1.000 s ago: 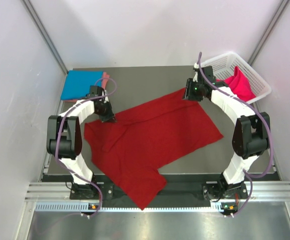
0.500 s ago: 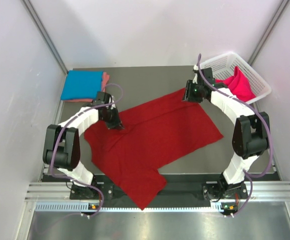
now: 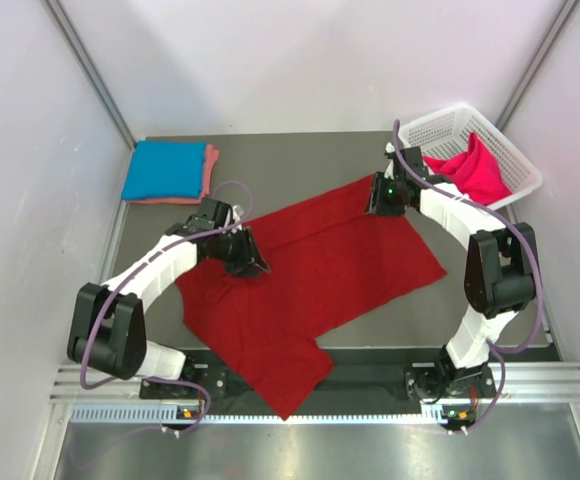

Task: Fold and stack the t-shirts
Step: Fold the tshirt

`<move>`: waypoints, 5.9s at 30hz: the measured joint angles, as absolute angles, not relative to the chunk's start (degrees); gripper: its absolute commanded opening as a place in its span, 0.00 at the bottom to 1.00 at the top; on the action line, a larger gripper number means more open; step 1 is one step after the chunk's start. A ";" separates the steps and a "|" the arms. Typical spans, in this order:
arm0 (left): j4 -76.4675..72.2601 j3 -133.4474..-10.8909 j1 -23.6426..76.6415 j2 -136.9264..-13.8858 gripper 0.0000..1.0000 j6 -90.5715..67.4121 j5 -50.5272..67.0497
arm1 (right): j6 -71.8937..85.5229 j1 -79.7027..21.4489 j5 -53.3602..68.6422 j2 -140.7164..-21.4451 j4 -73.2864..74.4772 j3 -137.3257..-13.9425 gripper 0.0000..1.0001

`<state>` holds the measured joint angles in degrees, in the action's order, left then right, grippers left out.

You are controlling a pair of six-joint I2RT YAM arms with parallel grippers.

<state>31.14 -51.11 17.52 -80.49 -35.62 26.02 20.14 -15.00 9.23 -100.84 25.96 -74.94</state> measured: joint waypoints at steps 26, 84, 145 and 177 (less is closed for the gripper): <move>38.59 -61.76 -4.93 -89.97 0.33 -33.23 8.45 | 44.95 -42.92 32.38 -115.13 7.62 -76.20 0.51; 37.71 -63.55 -6.81 -100.90 0.34 -37.63 3.57 | 53.60 -49.32 19.59 -126.39 22.90 -91.20 0.00; 35.68 -64.73 -15.70 -97.45 0.56 -32.84 0.64 | 17.74 -17.30 11.40 -125.49 41.19 -111.90 0.50; 32.12 -67.11 -17.15 -101.71 0.57 -27.64 2.07 | 17.65 -10.09 11.70 -130.96 40.82 -117.54 0.51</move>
